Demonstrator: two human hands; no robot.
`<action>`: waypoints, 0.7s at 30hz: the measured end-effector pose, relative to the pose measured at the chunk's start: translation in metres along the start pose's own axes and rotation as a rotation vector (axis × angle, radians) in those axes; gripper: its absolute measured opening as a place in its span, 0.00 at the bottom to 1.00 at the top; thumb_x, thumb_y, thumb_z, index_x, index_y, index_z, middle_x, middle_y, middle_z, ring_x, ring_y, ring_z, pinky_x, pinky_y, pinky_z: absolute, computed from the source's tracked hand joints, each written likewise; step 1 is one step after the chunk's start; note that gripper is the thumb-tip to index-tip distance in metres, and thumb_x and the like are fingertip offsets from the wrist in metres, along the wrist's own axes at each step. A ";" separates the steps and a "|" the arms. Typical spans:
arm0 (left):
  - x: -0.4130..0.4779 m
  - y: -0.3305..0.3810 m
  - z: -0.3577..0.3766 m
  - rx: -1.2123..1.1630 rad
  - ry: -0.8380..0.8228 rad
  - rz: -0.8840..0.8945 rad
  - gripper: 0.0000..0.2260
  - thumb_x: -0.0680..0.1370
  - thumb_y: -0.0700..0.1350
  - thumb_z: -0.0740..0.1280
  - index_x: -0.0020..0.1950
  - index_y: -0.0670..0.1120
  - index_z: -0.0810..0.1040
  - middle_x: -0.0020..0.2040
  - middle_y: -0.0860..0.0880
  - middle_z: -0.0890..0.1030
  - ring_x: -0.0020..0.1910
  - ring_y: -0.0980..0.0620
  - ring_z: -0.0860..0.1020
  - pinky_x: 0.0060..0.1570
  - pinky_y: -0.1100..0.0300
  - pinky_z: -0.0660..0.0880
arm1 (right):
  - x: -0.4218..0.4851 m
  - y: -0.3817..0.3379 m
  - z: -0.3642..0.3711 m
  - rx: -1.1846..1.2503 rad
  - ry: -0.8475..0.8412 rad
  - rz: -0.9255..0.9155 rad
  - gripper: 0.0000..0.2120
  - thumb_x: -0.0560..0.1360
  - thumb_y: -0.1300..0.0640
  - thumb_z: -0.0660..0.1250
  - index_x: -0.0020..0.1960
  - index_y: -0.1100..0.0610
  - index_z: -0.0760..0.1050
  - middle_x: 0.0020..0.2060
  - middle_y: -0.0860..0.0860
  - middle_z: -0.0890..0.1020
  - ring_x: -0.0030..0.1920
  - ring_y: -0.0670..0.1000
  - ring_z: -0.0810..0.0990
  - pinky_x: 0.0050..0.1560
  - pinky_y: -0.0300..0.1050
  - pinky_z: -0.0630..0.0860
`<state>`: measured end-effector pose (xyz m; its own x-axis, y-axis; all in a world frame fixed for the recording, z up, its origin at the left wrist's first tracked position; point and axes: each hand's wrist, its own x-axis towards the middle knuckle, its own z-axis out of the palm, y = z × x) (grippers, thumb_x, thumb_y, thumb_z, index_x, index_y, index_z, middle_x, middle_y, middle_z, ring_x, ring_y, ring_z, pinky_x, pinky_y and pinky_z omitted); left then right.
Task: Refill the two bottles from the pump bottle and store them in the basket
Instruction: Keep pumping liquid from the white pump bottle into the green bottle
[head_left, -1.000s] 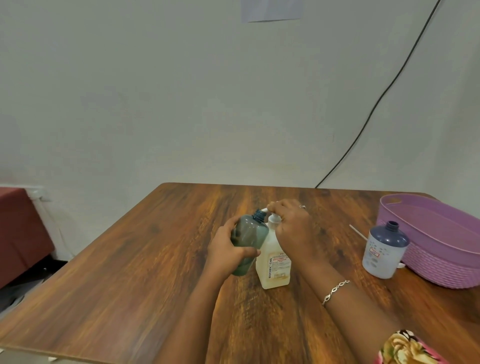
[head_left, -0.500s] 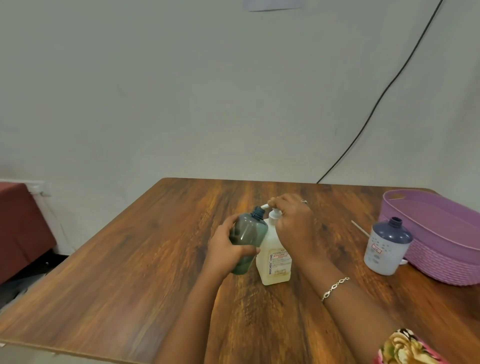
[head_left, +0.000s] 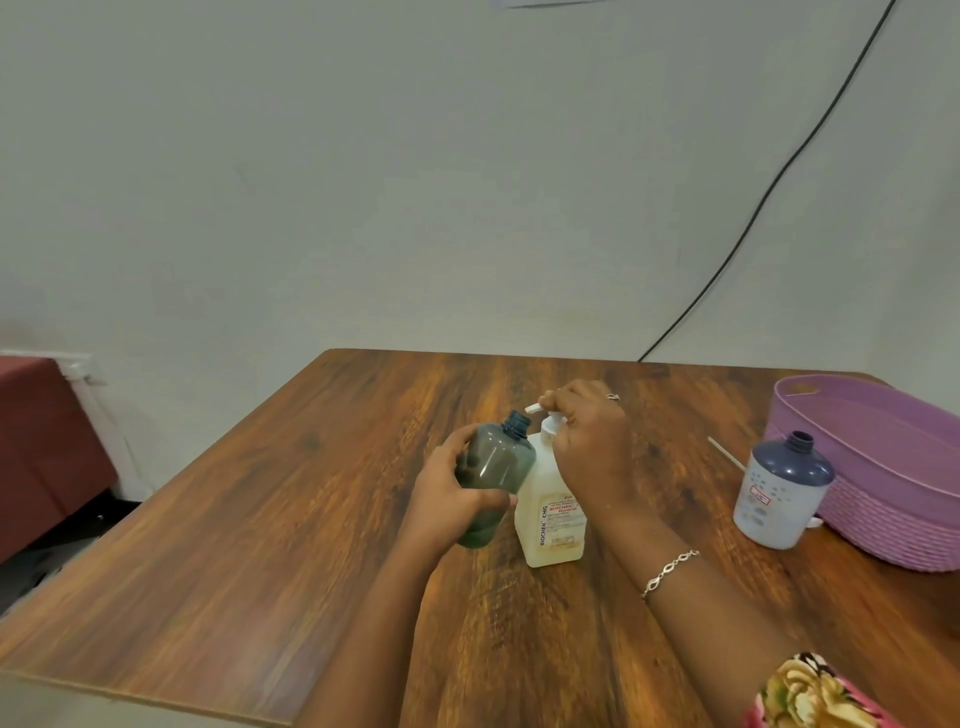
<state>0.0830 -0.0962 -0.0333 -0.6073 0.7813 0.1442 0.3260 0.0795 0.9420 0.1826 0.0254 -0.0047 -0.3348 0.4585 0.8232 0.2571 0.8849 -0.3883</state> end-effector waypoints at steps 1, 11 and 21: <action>0.000 0.001 0.000 -0.007 0.002 0.000 0.34 0.65 0.39 0.75 0.67 0.57 0.67 0.62 0.51 0.70 0.55 0.52 0.71 0.42 0.62 0.70 | 0.000 -0.001 -0.002 0.011 -0.002 0.000 0.13 0.62 0.77 0.64 0.38 0.64 0.81 0.35 0.55 0.81 0.37 0.55 0.78 0.34 0.45 0.74; -0.002 0.001 0.000 -0.004 -0.014 -0.003 0.34 0.65 0.39 0.75 0.66 0.58 0.67 0.61 0.51 0.70 0.54 0.53 0.71 0.41 0.63 0.71 | -0.002 -0.001 0.004 -0.027 0.045 -0.009 0.12 0.61 0.77 0.65 0.37 0.63 0.80 0.33 0.54 0.79 0.35 0.53 0.77 0.32 0.39 0.69; 0.001 0.007 -0.001 -0.012 -0.003 0.015 0.34 0.64 0.38 0.75 0.67 0.56 0.68 0.61 0.51 0.71 0.56 0.50 0.72 0.45 0.58 0.72 | 0.007 -0.003 -0.005 0.077 0.016 0.046 0.11 0.67 0.74 0.63 0.42 0.64 0.81 0.37 0.56 0.81 0.39 0.52 0.77 0.37 0.44 0.73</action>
<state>0.0835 -0.0955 -0.0258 -0.6004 0.7840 0.1573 0.3260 0.0603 0.9434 0.1841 0.0250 0.0043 -0.3093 0.4982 0.8100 0.2015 0.8668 -0.4562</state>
